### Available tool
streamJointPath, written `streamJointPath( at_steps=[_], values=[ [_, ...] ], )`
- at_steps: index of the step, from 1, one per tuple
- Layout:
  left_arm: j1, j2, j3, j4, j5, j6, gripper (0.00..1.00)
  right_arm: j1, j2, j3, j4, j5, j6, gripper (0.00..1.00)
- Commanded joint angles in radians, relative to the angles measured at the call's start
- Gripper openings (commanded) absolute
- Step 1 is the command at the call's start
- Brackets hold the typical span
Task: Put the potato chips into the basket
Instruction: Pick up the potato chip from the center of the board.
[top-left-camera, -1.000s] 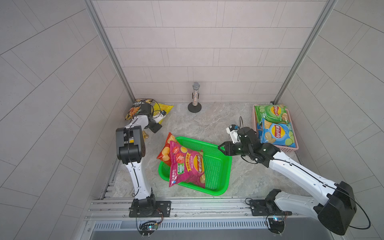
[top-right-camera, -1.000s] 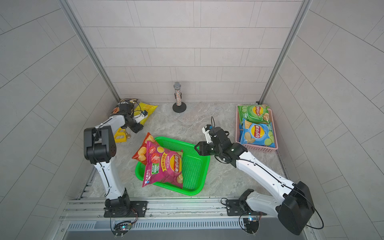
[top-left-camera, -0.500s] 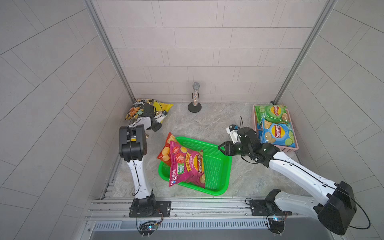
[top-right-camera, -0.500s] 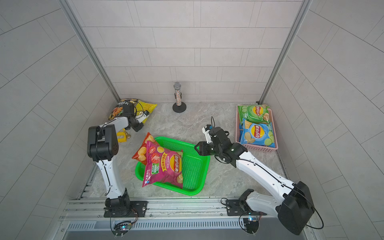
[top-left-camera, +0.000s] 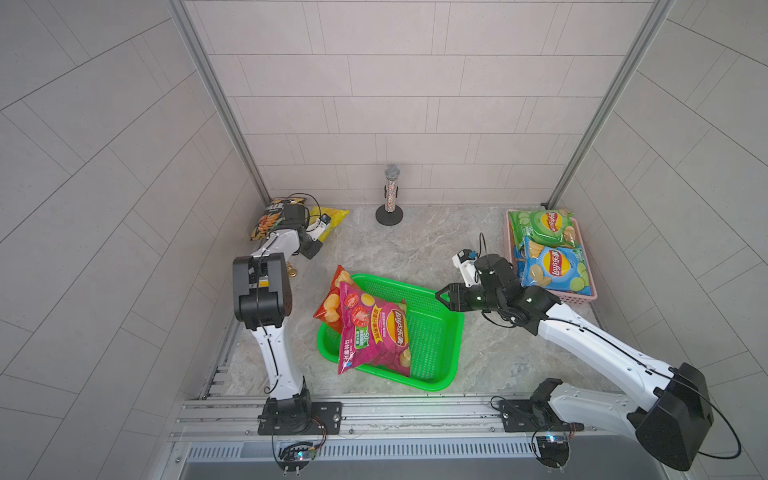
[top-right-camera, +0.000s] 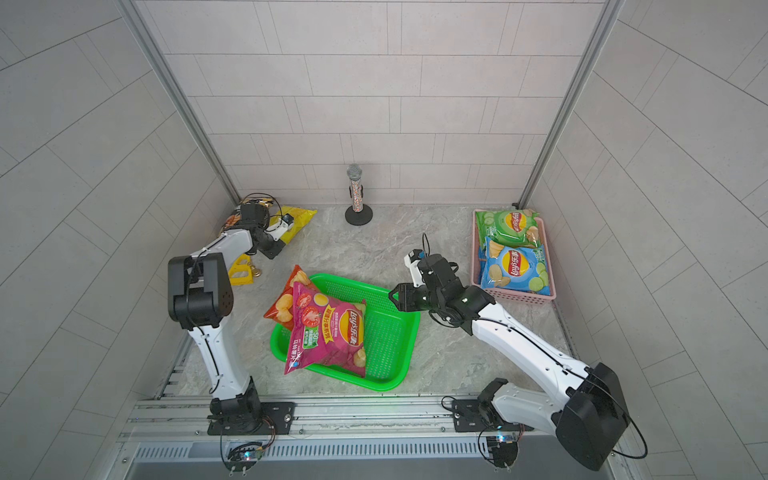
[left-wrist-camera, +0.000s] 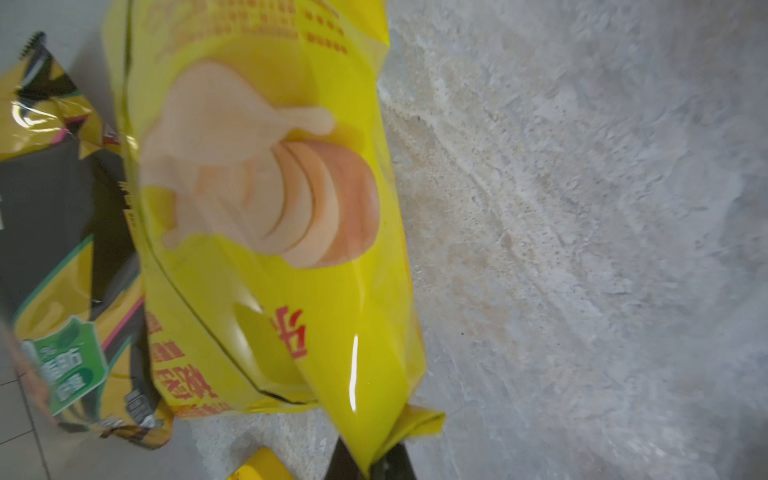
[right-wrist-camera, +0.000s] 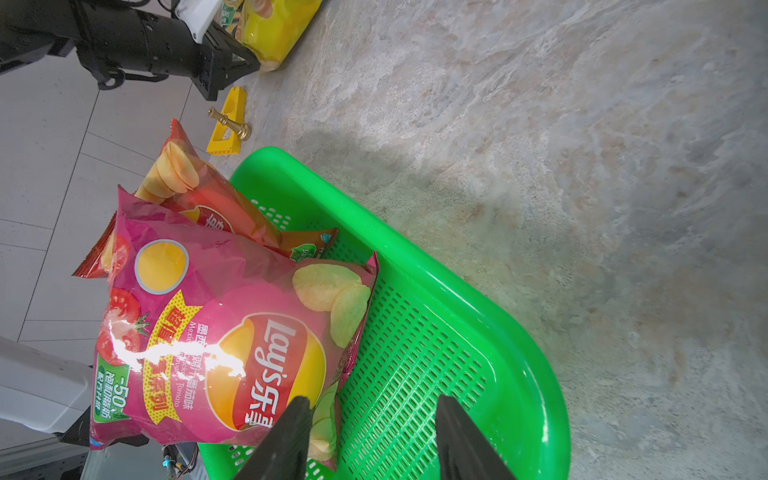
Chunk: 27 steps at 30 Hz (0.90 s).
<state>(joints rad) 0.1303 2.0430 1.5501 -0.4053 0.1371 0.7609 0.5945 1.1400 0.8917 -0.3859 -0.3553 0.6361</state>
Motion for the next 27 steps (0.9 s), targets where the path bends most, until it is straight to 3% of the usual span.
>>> streamJointPath(
  at_steps=[1,12,20,27],
  values=[
    [0.000,-0.090,0.071,-0.108,0.025,-0.048,0.00,-0.003,-0.029,0.011,0.016,-0.005,-0.003,0.54],
    [0.000,-0.198,0.236,-0.293,0.032,-0.155,0.00,0.010,-0.034,0.055,0.062,-0.041,-0.042,0.54],
    [-0.016,-0.340,0.277,-0.409,0.183,-0.150,0.00,0.031,-0.042,0.115,0.077,-0.061,-0.086,0.54],
    [-0.073,-0.394,0.433,-0.692,0.264,-0.105,0.00,0.102,-0.115,0.171,0.146,-0.011,-0.194,0.53]
  ],
)
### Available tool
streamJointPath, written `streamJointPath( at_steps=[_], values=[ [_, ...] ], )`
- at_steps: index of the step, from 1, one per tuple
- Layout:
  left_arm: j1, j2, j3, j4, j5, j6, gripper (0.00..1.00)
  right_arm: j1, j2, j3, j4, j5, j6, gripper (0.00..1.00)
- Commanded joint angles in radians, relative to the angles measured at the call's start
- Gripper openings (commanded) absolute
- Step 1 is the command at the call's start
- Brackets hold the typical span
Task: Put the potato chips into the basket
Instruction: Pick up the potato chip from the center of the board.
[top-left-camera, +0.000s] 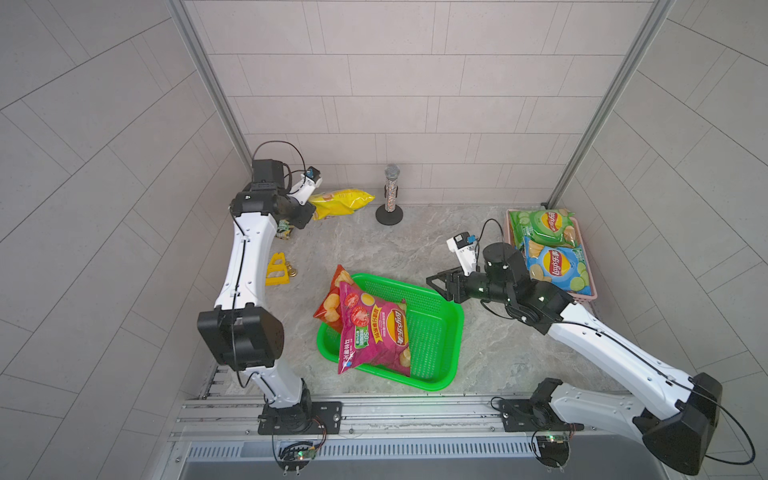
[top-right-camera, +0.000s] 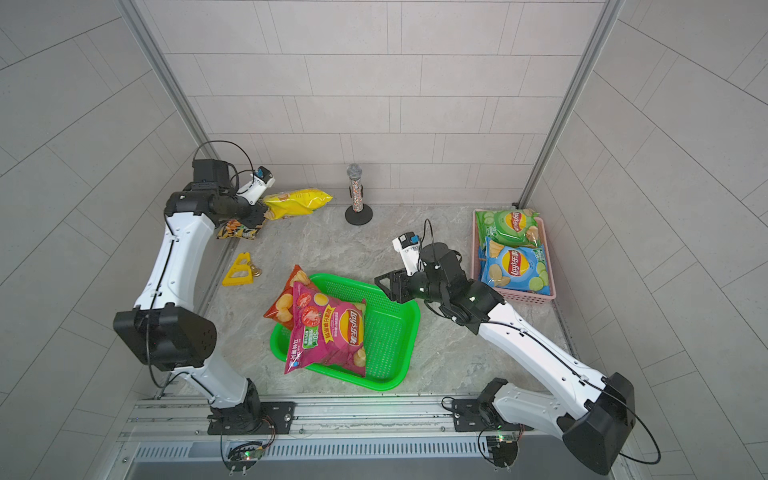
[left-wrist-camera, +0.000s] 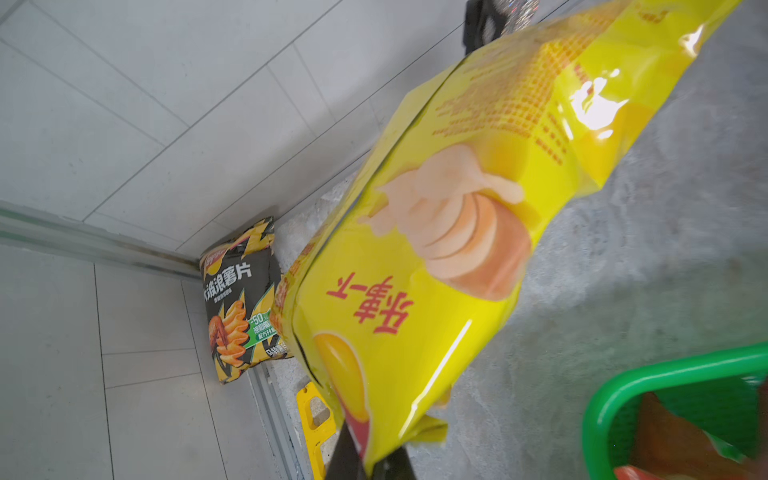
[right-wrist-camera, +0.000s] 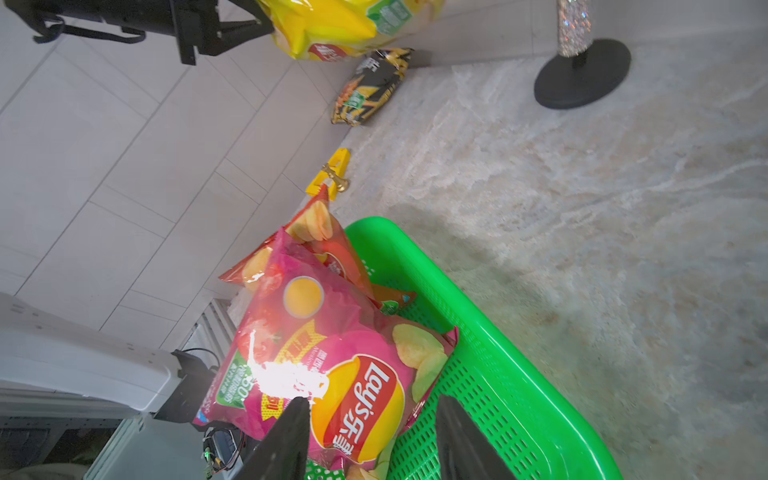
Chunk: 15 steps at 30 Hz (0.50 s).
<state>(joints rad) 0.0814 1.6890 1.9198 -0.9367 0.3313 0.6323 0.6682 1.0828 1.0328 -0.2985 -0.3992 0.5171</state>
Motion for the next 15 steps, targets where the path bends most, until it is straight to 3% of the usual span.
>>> streamJointPath(
  at_steps=[1,8,15],
  values=[
    [-0.036,-0.045,0.082,-0.196,0.079,0.024,0.00,0.042,-0.073,0.036,0.071,0.050,-0.101,0.53],
    [-0.199,-0.124,0.113,-0.378,0.094,0.043,0.00,0.120,-0.161,0.113,0.082,0.074,-0.366,0.50],
    [-0.400,-0.158,0.099,-0.435,0.082,-0.016,0.00,0.135,-0.087,0.248,-0.013,0.054,-0.462,0.49]
  ],
)
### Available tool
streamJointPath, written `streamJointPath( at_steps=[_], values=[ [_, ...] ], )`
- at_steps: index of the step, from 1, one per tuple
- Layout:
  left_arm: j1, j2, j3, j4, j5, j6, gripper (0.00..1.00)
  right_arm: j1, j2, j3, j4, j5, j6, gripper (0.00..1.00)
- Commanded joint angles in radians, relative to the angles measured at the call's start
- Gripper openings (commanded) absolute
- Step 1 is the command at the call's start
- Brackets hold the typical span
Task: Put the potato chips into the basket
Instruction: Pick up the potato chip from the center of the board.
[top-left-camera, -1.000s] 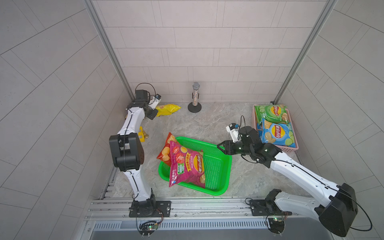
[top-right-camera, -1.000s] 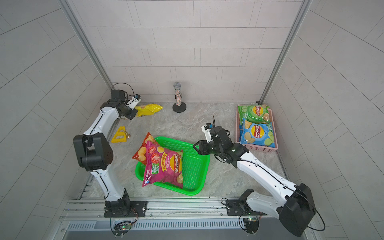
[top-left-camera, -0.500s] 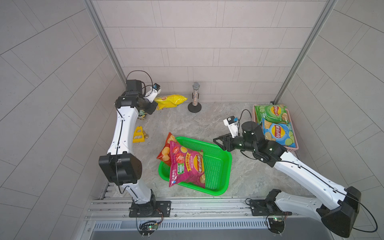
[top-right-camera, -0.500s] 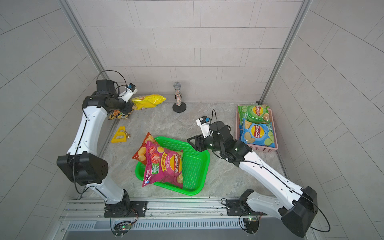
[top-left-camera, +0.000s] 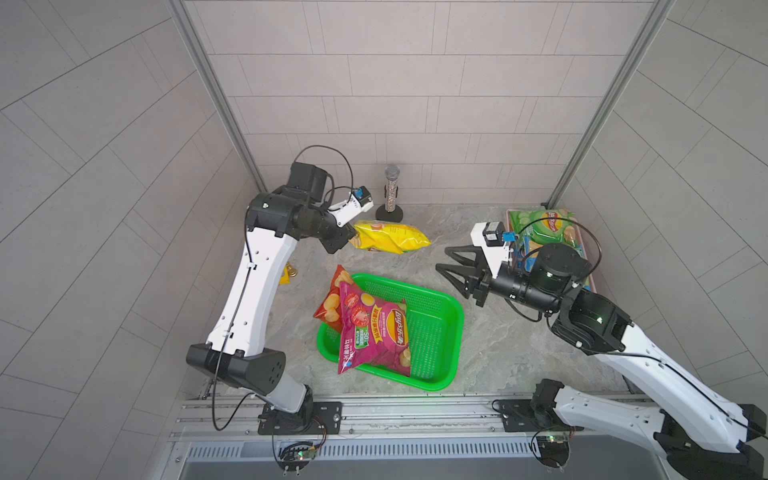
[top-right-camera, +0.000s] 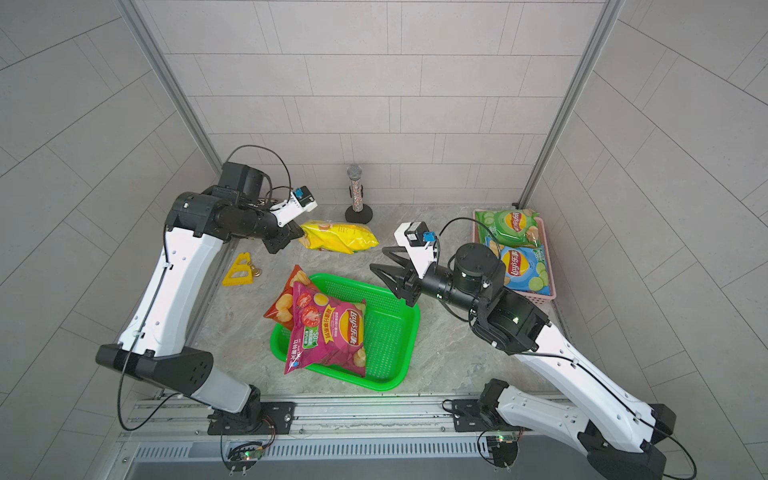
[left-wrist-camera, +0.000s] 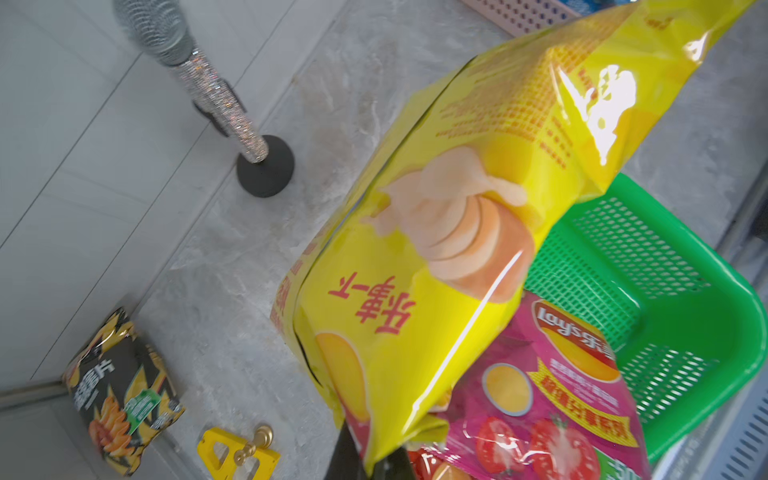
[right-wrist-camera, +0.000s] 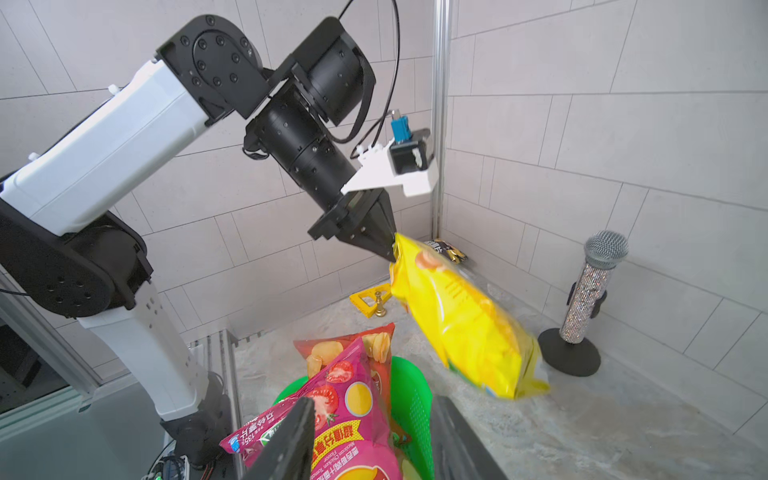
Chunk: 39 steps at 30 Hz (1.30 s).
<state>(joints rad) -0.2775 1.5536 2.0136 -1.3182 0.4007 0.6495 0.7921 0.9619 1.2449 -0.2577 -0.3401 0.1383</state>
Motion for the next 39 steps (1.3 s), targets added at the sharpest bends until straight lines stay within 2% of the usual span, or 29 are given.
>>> streamJointPath(
  at_steps=[1,6,14,27,39],
  values=[
    [-0.058,-0.023,0.005,-0.058,0.012,-0.042,0.00,0.016,0.048,0.048,-0.061,-0.006,-0.090,0.49],
    [-0.148,-0.020,-0.008,-0.069,0.008,-0.073,0.00,0.045,0.128,0.102,-0.101,0.017,-0.142,0.50],
    [-0.211,-0.030,-0.052,-0.069,0.027,-0.116,0.00,0.121,0.231,0.125,-0.087,0.128,-0.200,0.49],
    [-0.239,-0.062,-0.110,-0.067,0.039,-0.130,0.00,0.160,0.355,0.163,-0.074,0.240,-0.282,0.49],
    [-0.247,-0.059,-0.096,-0.065,0.063,-0.148,0.00,0.167,0.368,0.149,-0.062,0.287,-0.303,0.39]
  ],
)
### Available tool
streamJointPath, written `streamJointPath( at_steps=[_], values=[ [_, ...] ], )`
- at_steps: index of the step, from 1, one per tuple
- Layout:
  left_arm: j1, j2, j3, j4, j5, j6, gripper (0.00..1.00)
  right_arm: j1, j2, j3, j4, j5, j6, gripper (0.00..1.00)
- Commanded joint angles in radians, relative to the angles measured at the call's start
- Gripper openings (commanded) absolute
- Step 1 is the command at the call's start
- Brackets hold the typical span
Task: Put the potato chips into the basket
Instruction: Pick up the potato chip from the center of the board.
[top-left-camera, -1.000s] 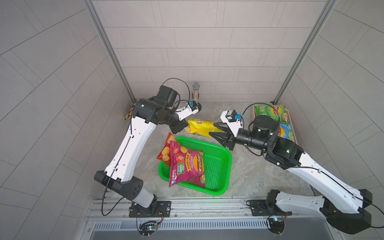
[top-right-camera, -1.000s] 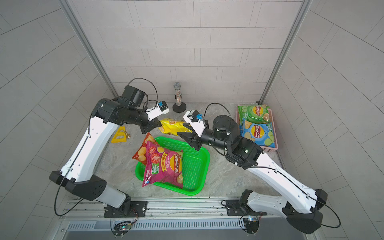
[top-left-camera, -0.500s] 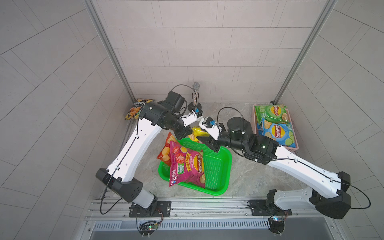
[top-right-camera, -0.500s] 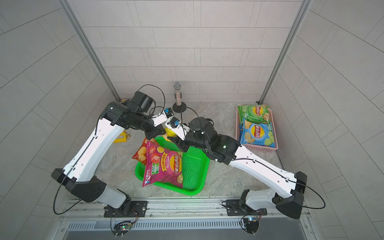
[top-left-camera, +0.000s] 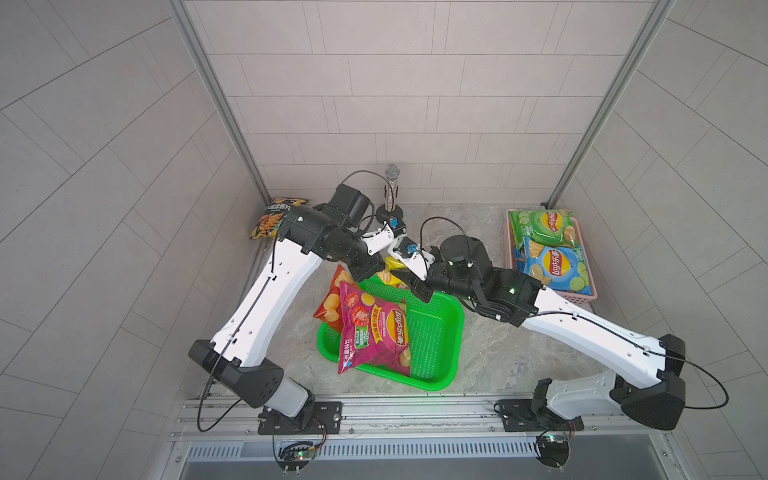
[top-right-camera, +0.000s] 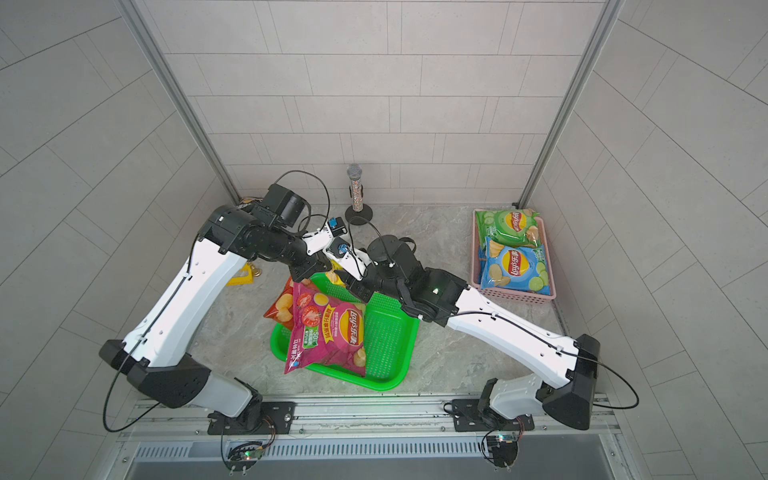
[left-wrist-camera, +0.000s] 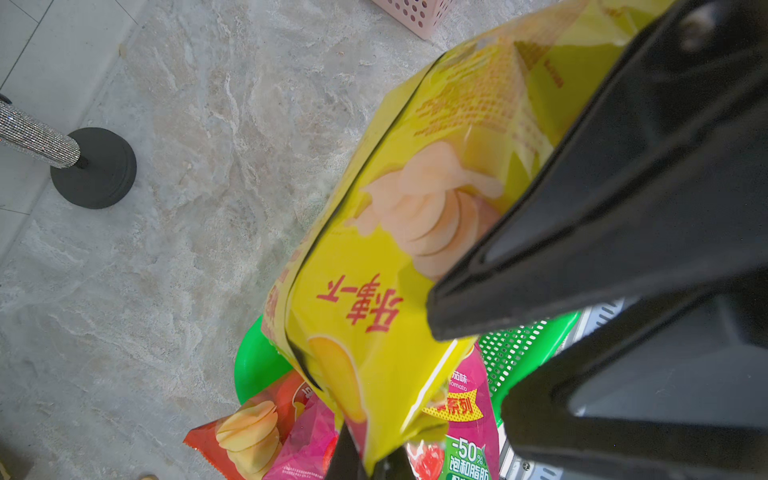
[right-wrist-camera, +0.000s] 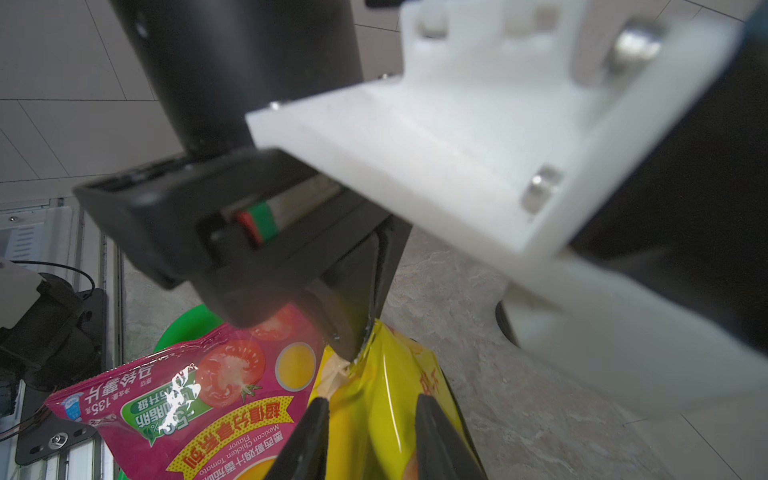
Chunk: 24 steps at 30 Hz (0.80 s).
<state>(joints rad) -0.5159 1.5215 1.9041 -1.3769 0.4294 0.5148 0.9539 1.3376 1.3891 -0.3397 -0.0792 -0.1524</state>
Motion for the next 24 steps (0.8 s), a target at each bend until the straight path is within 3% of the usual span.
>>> streamJointPath(
  at_steps=[1,18,24],
  values=[
    [-0.008,-0.029,0.015,-0.007,0.037,-0.014,0.00,0.005,-0.005,0.004,0.021,0.030,-0.014,0.39],
    [-0.010,-0.035,0.029,-0.007,0.057,-0.024,0.00,0.011,0.031,0.007,0.007,0.058,-0.058,0.37],
    [-0.010,-0.037,0.031,-0.007,0.064,-0.027,0.00,0.016,0.038,0.005,0.011,0.088,-0.067,0.22]
  ],
)
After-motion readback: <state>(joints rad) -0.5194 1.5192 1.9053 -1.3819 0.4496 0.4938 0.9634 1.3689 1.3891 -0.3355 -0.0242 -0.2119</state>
